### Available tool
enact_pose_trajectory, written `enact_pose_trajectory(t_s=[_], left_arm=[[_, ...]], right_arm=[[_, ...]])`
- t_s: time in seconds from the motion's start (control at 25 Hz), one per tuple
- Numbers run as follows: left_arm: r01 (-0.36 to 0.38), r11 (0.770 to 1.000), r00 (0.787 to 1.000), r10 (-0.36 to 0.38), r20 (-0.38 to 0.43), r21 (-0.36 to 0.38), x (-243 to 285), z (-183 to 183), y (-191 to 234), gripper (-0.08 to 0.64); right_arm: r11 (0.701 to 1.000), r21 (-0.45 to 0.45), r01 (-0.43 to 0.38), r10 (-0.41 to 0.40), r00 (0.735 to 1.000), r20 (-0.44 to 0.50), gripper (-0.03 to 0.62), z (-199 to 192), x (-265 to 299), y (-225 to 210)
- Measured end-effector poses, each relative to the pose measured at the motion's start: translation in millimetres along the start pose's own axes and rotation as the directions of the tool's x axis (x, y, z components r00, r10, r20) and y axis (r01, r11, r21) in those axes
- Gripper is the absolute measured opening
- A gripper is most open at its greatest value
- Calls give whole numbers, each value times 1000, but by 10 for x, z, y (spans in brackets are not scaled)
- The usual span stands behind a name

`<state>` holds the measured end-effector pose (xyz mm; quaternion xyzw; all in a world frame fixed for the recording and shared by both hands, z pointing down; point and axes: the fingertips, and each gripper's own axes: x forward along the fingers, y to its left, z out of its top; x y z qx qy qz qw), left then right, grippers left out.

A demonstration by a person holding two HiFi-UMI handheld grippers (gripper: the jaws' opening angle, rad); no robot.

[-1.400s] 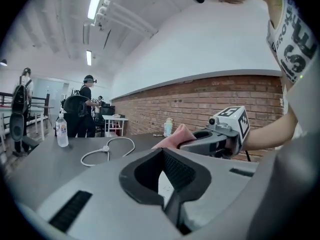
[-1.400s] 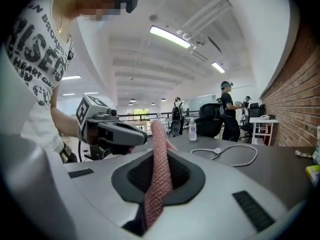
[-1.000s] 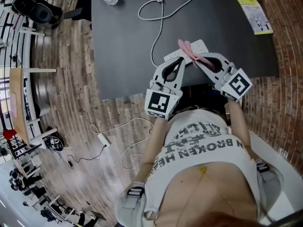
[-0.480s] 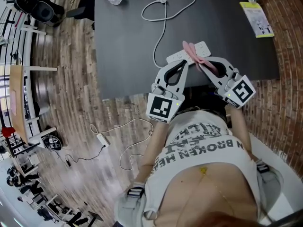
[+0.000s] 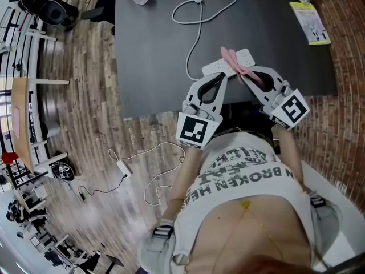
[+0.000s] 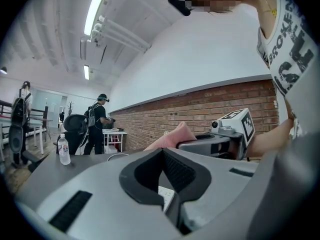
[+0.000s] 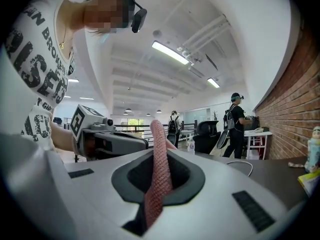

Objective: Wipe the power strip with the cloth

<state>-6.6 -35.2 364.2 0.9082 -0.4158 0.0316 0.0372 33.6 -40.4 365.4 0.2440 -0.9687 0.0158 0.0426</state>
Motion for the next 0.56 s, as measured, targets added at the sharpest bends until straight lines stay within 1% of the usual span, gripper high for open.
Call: enact_pose_trajectory(t_s=[0.24,0.56], left_arm=[[7,1000,1000,-7,-18,-21,-32,-32,-54,8],[11,1000,1000,-11,-29,-15,-42,-66,-55,8]], right_arm=[[999,-16,37,-37,999,-6,15,13,-74,-22],[999,-11,40,-40,999,-21,15,-28,-77,-23]])
